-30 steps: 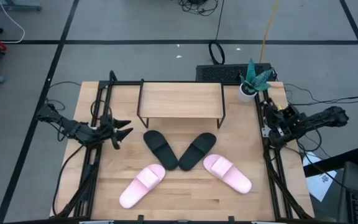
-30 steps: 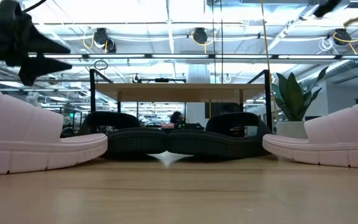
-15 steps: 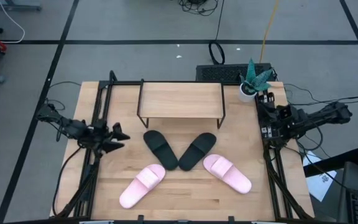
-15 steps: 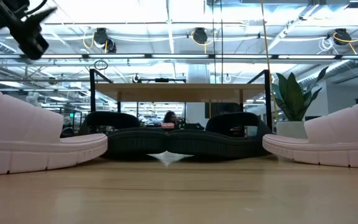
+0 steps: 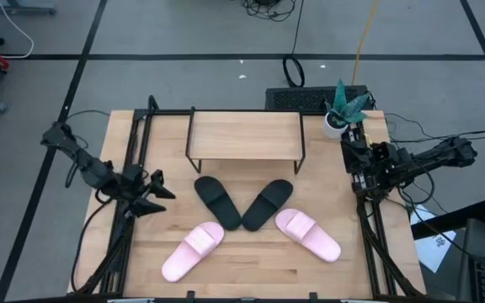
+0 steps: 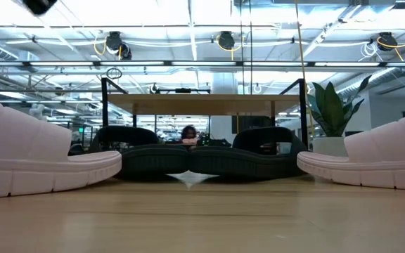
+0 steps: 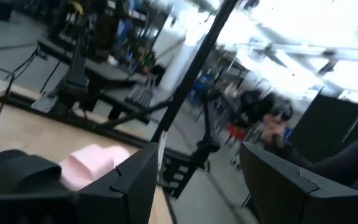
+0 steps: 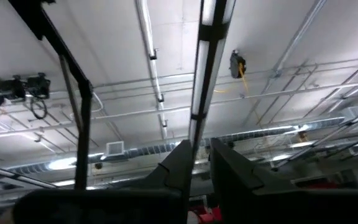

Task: Pick and place slides into the shelf
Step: Put the right black slipper on the shelf

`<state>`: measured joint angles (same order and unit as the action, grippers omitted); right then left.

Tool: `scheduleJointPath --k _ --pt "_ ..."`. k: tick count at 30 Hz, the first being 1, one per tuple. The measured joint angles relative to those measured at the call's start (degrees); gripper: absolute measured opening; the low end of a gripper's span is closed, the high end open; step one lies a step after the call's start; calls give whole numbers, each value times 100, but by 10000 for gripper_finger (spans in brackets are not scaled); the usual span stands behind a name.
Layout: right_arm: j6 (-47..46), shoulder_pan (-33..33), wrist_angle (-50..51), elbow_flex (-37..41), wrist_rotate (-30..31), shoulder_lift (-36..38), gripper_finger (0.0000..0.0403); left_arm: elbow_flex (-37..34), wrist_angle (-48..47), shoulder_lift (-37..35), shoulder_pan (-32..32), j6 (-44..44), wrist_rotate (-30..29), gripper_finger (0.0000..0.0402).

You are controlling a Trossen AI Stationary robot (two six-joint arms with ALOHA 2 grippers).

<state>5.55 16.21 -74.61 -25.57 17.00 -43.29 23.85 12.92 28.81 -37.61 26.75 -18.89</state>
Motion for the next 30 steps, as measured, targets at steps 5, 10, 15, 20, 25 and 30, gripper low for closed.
scheduleJointPath --k 5,10,15,20,25,30 --pt "-359 140 569 -308 -536 -62 47 1306 -498 1462 -215 28 -55 225" --pt "53 550 1916 -1308 -815 -399 47 2171 -355 2450 -413 42 -3 225" --pt "405 968 3630 -2540 -770 -1012 47 2392 384 3050 -559 302 39 225" --pt "489 1390 5038 -3521 21 -1655 47 2394 858 3386 -659 383 39 225" --pt "702 1790 5492 -4063 980 -2206 47 2391 1111 3557 -688 399 37 225" --pt "906 2136 5475 -4236 1679 -2520 47 2390 1140 3583 -683 498 -110 225"
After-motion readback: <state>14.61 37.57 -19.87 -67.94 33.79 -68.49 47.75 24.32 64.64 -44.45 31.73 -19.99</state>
